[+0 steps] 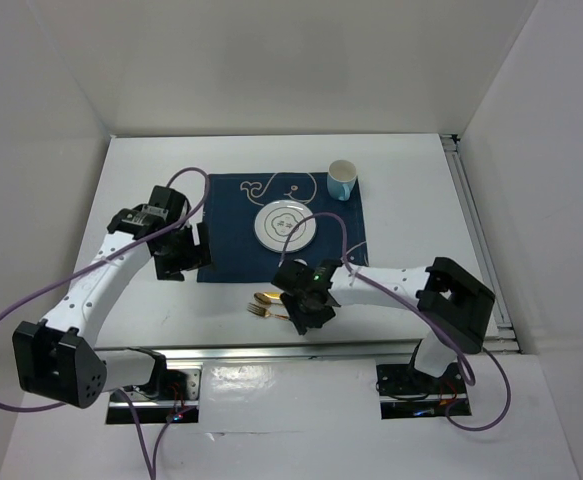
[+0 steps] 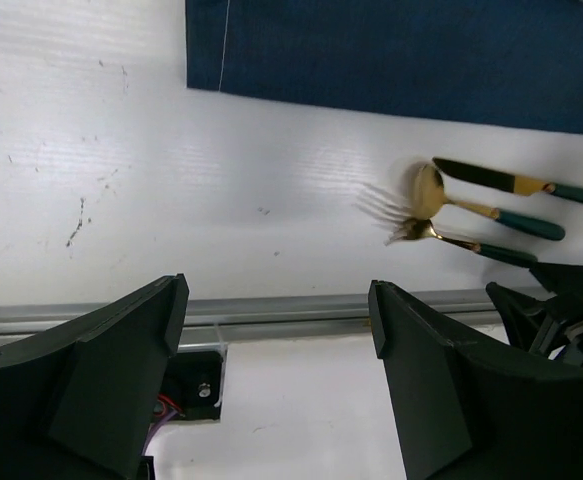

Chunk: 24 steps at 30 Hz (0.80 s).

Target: Set the dinner table for one person

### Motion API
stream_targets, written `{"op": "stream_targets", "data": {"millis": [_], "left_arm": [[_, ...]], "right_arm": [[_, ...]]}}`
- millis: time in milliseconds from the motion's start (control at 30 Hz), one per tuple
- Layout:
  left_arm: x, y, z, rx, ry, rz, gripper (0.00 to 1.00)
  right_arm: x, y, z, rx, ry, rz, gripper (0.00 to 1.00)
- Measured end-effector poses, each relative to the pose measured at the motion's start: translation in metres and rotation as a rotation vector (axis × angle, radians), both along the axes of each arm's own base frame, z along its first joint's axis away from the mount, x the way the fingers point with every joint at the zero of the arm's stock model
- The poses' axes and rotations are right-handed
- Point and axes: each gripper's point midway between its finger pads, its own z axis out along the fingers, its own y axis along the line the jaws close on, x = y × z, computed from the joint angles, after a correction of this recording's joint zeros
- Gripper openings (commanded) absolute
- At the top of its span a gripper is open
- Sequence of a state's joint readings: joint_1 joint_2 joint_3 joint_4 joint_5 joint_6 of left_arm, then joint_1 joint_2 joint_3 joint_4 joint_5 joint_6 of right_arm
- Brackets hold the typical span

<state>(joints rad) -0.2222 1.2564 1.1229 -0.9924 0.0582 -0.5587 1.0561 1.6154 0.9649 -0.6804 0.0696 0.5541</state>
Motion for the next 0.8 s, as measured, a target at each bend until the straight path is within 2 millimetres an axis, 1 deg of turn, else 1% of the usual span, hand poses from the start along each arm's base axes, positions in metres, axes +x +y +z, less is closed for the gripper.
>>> {"op": "stream_targets", "data": {"millis": [67, 133, 267, 567, 667, 800], "left_arm": [[-0.007, 0.001, -0.006, 0.001, 0.021, 0.0, 0.91], [-0.009, 0.001, -0.006, -0.001, 0.022, 0.0, 0.91], [-0.008, 0.0, -0.003, -0.008, 0.004, -0.001, 0.91], [-0.008, 0.001, -0.003, -0.006, 0.004, -0.001, 0.91], [-0.007, 0.001, -0.003, -0.006, 0.001, 0.0, 0.91], [-0.007, 0.001, -0.002, -0.004, -0.002, 0.001, 0.91]], "right_arm": [[0.001, 0.001, -0.001, -0.008, -0.004, 0.019, 0.58], [0.004, 0.004, 0.0, -0.005, -0.014, 0.032, 0.58], [0.009, 0.006, -0.002, -0.017, -0.033, 0.049, 0.58], [0.013, 0.011, -0.001, -0.024, -0.048, 0.107, 0.5], [0.015, 0.02, -0.001, -0.013, -0.045, 0.12, 0.48], [0.016, 0.035, 0.002, 0.014, -0.045, 0.137, 0.48]]}}
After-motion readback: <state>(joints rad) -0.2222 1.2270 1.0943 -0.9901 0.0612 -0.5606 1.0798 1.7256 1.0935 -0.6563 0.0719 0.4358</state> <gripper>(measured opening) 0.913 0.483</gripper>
